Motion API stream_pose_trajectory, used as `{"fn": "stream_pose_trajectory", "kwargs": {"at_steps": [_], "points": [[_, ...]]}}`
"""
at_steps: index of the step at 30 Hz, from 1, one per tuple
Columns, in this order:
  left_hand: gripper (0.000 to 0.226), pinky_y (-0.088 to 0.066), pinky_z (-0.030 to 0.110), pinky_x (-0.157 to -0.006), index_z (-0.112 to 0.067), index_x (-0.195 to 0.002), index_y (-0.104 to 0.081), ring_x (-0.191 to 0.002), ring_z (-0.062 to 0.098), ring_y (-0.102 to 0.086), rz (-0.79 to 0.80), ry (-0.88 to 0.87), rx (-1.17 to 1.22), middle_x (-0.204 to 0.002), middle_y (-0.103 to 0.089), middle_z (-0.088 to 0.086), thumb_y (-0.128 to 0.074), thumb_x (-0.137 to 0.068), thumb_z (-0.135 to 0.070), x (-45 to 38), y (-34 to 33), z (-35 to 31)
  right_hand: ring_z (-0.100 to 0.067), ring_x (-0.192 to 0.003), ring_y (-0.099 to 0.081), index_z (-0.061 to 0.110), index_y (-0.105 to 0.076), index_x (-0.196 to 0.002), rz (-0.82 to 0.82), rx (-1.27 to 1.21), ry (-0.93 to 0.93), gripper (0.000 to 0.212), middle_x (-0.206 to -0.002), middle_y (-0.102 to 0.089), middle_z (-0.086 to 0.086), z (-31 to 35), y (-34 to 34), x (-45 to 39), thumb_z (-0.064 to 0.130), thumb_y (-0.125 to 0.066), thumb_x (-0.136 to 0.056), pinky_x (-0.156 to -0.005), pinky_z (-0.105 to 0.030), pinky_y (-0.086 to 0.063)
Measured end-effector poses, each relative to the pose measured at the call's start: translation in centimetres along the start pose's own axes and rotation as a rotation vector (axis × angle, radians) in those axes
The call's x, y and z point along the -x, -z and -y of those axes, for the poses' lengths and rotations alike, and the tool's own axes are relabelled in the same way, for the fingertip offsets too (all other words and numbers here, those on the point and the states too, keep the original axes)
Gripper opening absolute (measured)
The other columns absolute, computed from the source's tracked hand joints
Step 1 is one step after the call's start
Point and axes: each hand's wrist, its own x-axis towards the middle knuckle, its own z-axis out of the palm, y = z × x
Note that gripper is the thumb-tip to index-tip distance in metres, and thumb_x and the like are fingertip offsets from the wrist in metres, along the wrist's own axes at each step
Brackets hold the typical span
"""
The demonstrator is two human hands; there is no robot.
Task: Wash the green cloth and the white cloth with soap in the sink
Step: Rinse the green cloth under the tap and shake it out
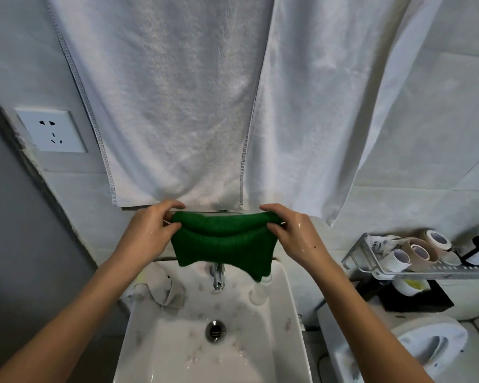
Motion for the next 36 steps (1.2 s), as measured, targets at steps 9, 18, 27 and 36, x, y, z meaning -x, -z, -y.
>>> {"fn": "stream_pose_trajectory", "kwargs": {"at_steps": [9, 18, 27, 36], "points": [[0.035, -0.055, 0.039, -0.078, -0.032, -0.087, -0.067, -0.092, 0.024, -0.063, 0.151, 0.272, 0.551, -0.096, -0.065, 0.004, -0.052, -0.093, -0.001, 1.0, -3.4, -0.3, -0.02, -0.08, -0.059, 0.021, -0.063, -0.089, -0.099, -0.658, -0.447, 0.013, -0.087, -0.064, -0.009, -2.3, -0.9, 2.3, 0.011, -0.056, -0.095, -0.061, -0.028, -0.051], [0.026, -0.057, 0.019, -0.071, -0.012, -0.103, -0.069, -0.086, 0.014, -0.065, 0.183, 0.269, 0.615, -0.093, -0.069, 0.001, -0.052, -0.091, 0.003, 0.6, -5.1, 0.2, -0.02, -0.085, -0.06, 0.018, -0.066, -0.083, -0.196, -0.798, -0.521, 0.018, -0.087, -0.065, -0.006, -3.9, -0.8, 3.9, 0.002, -0.061, -0.09, -0.065, -0.028, -0.052], [0.051, -0.044, 0.035, -0.091, -0.02, -0.128, -0.056, -0.099, 0.026, -0.055, 0.381, -0.023, -0.168, -0.108, -0.042, 0.002, -0.071, -0.08, -0.014, 1.5, -7.3, 1.7, -0.016, -0.096, -0.053, 0.017, -0.062, -0.121, 0.146, 0.078, -0.419, 0.043, -0.107, -0.054, -0.002, -4.9, -1.6, 6.2, 0.01, -0.073, -0.08, -0.08, -0.02, -0.039], [0.011, -0.043, 0.023, -0.09, -0.023, -0.085, -0.061, -0.1, 0.003, -0.054, 0.752, 0.079, 0.231, -0.108, -0.054, -0.01, -0.069, -0.082, -0.016, 3.7, -11.7, 2.3, -0.013, -0.095, -0.067, 0.005, -0.066, -0.108, 0.134, -0.742, -0.674, 0.037, -0.106, -0.069, -0.009, -11.1, 0.1, 12.3, 0.014, -0.072, -0.072, -0.082, -0.019, -0.052]]}}
